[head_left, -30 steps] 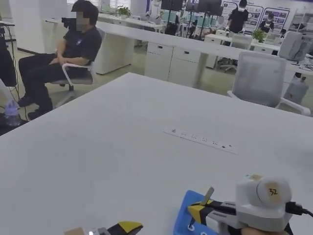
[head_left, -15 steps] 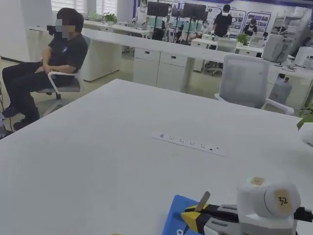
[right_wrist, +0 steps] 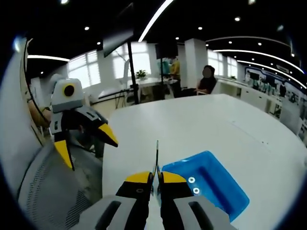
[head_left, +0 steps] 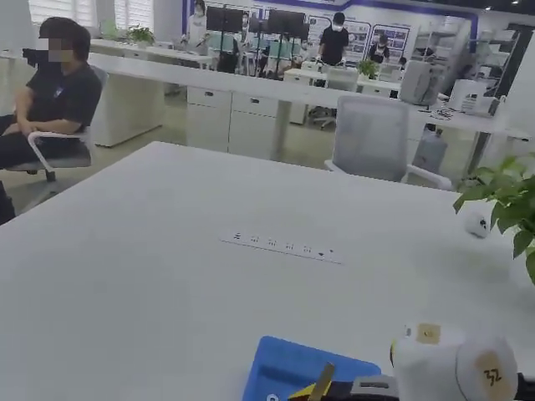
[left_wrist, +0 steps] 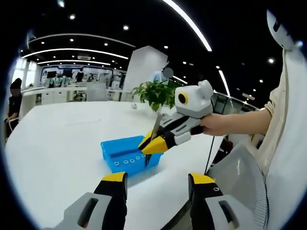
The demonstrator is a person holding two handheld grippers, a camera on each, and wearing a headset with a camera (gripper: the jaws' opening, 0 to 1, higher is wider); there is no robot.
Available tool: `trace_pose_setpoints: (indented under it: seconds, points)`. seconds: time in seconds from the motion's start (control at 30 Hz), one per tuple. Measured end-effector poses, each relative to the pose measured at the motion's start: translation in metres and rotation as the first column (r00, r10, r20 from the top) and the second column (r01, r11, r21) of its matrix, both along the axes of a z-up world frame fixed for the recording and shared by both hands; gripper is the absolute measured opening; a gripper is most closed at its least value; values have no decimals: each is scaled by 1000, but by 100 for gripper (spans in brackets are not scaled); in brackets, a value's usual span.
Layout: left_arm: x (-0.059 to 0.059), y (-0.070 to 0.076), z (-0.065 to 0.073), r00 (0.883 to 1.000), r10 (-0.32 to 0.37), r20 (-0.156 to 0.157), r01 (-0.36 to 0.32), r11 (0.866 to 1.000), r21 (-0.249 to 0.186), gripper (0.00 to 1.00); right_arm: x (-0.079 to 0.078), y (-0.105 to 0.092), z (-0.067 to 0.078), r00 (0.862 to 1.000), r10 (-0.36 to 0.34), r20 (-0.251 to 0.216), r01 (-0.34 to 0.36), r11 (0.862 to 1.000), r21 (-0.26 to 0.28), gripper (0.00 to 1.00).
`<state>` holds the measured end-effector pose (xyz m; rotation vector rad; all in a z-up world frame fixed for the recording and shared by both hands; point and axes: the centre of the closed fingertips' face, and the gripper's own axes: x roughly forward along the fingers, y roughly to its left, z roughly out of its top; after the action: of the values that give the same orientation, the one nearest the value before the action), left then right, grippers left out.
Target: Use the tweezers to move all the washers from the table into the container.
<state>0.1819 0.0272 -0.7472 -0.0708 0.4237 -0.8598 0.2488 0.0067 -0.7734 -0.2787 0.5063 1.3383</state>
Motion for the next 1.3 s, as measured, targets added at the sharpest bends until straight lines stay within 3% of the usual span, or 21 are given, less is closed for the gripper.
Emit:
trace_pose_setpoints:
  seconds: [0.13, 0.23, 0.33, 0.4, 0.57, 0.7, 0.83, 1.0, 1.1, 1.17, 1.3]
  points:
    - [4, -8, 6, 999, -44, -13, 43, 999, -30, 43, -19, -2, -6, 999, 47, -24, -48, 999, -10, 4]
    - [3, -16, 5, 994, -113, -7, 113, 994, 3, 39, -31, -4, -14, 996, 90, -28, -91, 995, -41, 3]
    - [-2, -25, 6, 983, -182, -10, 182, 983, -7, 33, -51, -10, -28, 981, 194, -11, -193, 973, -128, 3]
    - [-7, -32, 6, 970, -242, -21, 241, 970, -16, 29, -63, -9, -30, 968, 251, -4, -249, 959, -137, 3]
    - [-10, -38, 3, 954, -298, -14, 298, 954, 20, 26, -73, -4, -28, 965, 262, -24, -263, 960, -98, 3]
    - [-13, -43, 4, 940, -341, -18, 341, 940, 22, 23, -82, -6, -33, 951, 308, -9, -306, 940, -149, 3]
    - [-17, -50, 4, 921, -389, -13, 389, 920, 40, 19, -87, -7, -32, 951, 309, -13, -307, 941, -139, 3]
    - [-22, -58, 2, 896, -444, 4, 442, 892, 93, 11, -92, -12, -38, 946, 324, 0, -319, 929, -188, 3]
    - [-24, -63, -1, 877, -481, 14, 474, 869, 144, 8, -97, -16, -39, 941, 339, 10, -329, 920, -215, 3]
    - [-24, -66, -1, 864, -503, 35, 490, 854, 173, 5, -99, -18, -41, 939, 343, 12, -331, 916, -227, 3]
    - [-24, -70, 0, 856, -516, 39, 501, 845, 187, 1, -100, -21, -43, 939, 344, 12, -330, 912, -244, 3]
